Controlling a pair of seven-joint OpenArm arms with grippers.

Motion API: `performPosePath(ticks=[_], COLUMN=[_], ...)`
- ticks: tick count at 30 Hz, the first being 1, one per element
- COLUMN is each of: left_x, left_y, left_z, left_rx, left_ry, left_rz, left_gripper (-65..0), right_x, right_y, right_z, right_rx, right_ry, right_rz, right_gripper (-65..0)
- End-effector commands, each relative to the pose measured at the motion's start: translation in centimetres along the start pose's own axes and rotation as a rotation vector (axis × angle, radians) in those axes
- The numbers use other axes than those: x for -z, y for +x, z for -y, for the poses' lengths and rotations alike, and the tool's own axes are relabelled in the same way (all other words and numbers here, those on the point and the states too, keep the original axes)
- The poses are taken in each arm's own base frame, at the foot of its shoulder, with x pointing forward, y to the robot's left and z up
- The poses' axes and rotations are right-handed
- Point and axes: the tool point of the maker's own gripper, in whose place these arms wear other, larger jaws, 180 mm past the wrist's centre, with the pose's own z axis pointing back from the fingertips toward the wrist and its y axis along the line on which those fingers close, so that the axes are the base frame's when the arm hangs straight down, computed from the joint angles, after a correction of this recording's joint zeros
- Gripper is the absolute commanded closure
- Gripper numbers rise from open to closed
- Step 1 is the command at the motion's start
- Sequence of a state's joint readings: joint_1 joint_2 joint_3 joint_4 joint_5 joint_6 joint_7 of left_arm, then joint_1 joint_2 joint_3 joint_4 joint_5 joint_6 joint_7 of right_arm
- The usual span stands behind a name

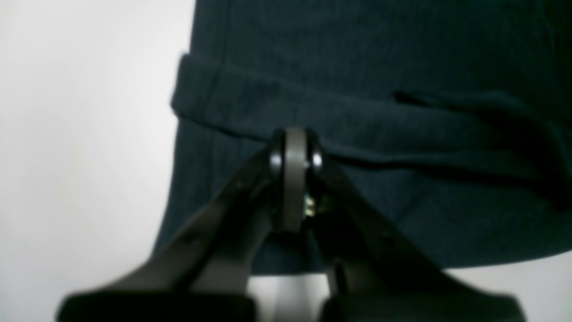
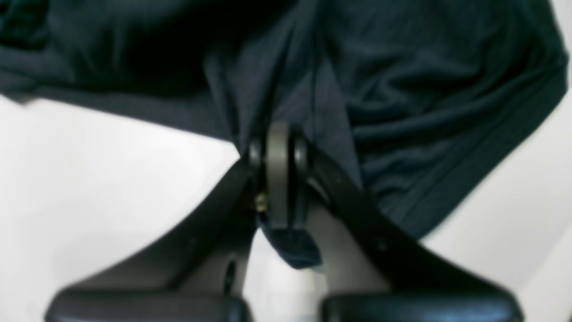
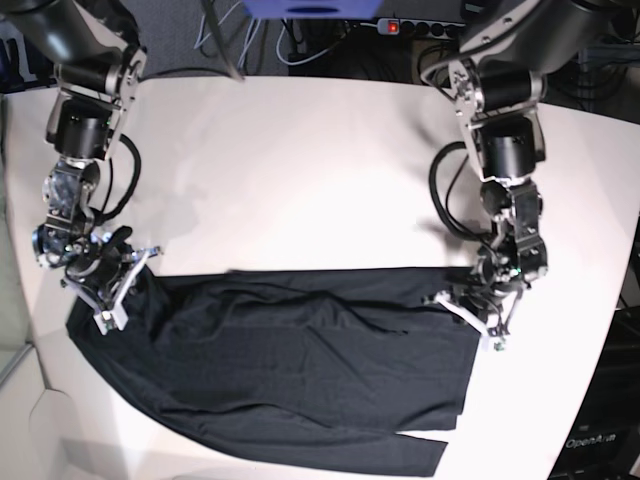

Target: Fold the T-shirt properly

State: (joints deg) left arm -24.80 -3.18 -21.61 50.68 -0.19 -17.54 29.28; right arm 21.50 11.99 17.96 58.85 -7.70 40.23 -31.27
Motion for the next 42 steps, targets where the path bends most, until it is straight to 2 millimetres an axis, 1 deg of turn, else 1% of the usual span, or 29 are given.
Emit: performPosePath(ticks=[1, 5, 6, 8, 9, 12, 14, 18, 20, 29, 30, 35, 38, 42], left_x=[0.0, 0.9, 1.0, 1.0, 1.0, 1.0, 0.9, 0.8, 0.6, 0.5, 0.3, 0.2, 0.2, 0.1], left_y=[3.0, 0.9, 0.7, 0.9, 0.9, 0.9, 1.0, 0.9, 1.0, 1.0, 1.1, 1.0, 1.0, 1.0], left_z=[0.0, -0.3, -0.3, -0.3, -0.2, -0.4, -1.0, -1.5, -2.3, -2.9, -3.3, -3.9, -4.0, -4.1], left_rx=[0.004, -0.020, -0.022, -0.023, -0.021, -0.020, -0.016, -0.013, -0.007, -0.002, 0.001, 0.005, 0.006, 0.007], left_ry=[-0.002, -0.006, -0.007, -0.007, -0.007, -0.004, 0.005, 0.012, 0.026, 0.036, 0.043, 0.052, 0.054, 0.056], left_rz=[0.081, 0.045, 0.039, 0.052, 0.055, 0.059, 0.060, 0.056, 0.056, 0.056, 0.056, 0.053, 0.050, 0.050], left_gripper=[0.0, 0.0, 0.0, 0.0, 0.0, 0.0, 0.0, 0.0, 0.0, 0.0, 0.0, 0.0, 0.0, 0.0], right_x=[-0.6, 0.0, 0.3, 0.4, 0.3, -0.3, -0.4, -0.3, -0.3, -0.3, -0.3, 0.3, 0.6, 0.8], right_y=[3.0, 3.0, 2.5, 2.7, 3.2, 3.9, 4.0, 4.0, 4.1, 4.6, 4.6, 4.8, 4.8, 5.5], right_z=[1.0, -0.6, -1.4, -2.4, -3.0, -4.4, -5.1, -5.5, -5.4, -5.4, -5.5, -7.9, -9.1, -9.8], right_rx=[-0.004, -0.015, -0.034, -0.078, -0.104, -0.173, -0.203, -0.210, -0.211, -0.213, -0.212, -0.265, -0.295, -0.323], right_ry=[-0.021, 0.010, 0.025, 0.040, 0.044, 0.051, 0.060, 0.067, 0.067, 0.066, 0.067, 0.115, 0.137, 0.150], right_rz=[0.079, 0.076, 0.060, 0.062, 0.071, 0.087, 0.090, 0.088, 0.090, 0.103, 0.103, 0.096, 0.090, 0.096], right_gripper=[0.0, 0.0, 0.0, 0.0, 0.0, 0.0, 0.0, 0.0, 0.0, 0.0, 0.0, 0.0, 0.0, 0.0])
